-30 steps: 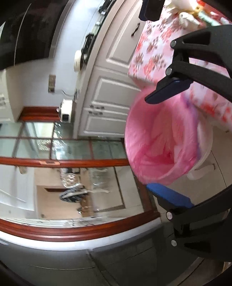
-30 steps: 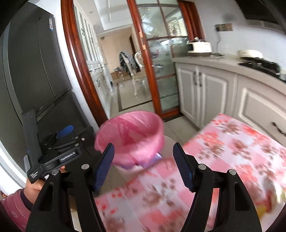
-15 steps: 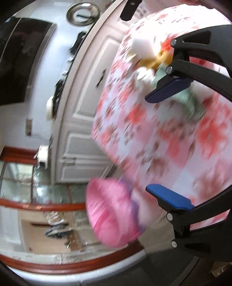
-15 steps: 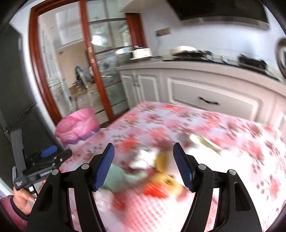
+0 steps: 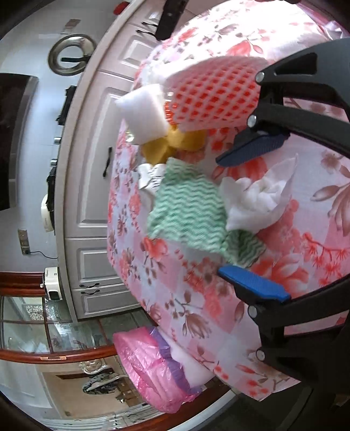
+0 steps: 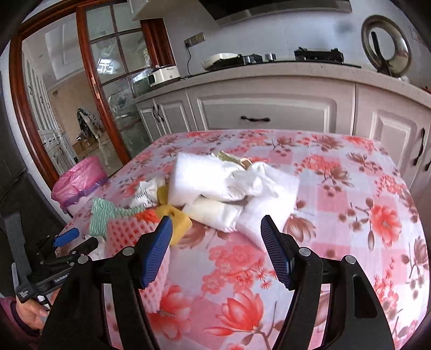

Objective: Collect trash
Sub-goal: 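Return both tools to the table and grasp tissue with the left gripper, then grasp a white foam sheet with the right gripper while the left holds tissue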

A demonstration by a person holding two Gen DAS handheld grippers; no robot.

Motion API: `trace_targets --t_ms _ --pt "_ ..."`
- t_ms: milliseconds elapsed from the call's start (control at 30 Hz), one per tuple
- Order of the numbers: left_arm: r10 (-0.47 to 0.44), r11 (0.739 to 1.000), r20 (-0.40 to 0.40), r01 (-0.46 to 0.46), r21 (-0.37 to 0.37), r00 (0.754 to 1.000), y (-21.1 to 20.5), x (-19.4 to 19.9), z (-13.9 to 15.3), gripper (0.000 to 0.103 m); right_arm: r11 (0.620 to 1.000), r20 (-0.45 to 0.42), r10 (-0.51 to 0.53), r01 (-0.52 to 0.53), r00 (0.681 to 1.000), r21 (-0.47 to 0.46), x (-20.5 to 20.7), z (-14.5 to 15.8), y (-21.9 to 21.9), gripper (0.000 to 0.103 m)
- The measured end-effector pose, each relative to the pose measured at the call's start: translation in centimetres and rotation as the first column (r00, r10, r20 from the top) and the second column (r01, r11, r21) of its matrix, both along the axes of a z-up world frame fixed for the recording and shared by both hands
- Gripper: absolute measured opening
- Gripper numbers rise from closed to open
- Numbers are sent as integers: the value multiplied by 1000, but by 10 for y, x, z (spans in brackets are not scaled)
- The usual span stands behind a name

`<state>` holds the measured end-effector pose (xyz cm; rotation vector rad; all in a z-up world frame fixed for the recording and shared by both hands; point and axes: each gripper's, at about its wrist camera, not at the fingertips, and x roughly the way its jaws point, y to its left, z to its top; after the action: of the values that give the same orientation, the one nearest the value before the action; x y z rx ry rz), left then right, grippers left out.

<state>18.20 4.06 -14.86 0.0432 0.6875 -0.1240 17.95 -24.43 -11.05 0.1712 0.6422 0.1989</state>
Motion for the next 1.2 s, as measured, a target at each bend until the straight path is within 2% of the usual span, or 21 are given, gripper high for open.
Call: trace_targets --t_ms 133,200,267,367,633,933,1033,1200 --pt "-7 999 -14 8 33 1000 -8 0 -14 65 1000 -11 -6 6 1000 0 0 -9 -2 65" --pt "-9 999 -24 10 48 1000 -10 2 -19 58 1000 -21 -20 20 1000 -1 5 -13 -5 65" --pt "-22 998 -42 24 51 999 -11 3 -25 40 999 -38 -42 42 998 2 12 -20 -12 65" --pt "-28 998 -35 30 55 999 -11 3 -25 33 998 -54 -64 64 996 -7 26 -27 -19 65" --pt "-25 997 18 23 69 1000 -11 0 -13 30 995 -106 -101 101 989 -3 64 -43 -24 65" --pt "-15 999 30 14 53 999 -8 2 -7 30 991 -147 -136 137 980 -4 92 -55 -25 65" --pt "-16 999 31 14 51 999 -8 2 -7 30 989 -166 -145 148 975 7 95 -58 -29 59" --pt "-7 999 43 5 39 999 -5 3 -3 30 992 -157 -121 123 980 3 82 -57 -29 56"
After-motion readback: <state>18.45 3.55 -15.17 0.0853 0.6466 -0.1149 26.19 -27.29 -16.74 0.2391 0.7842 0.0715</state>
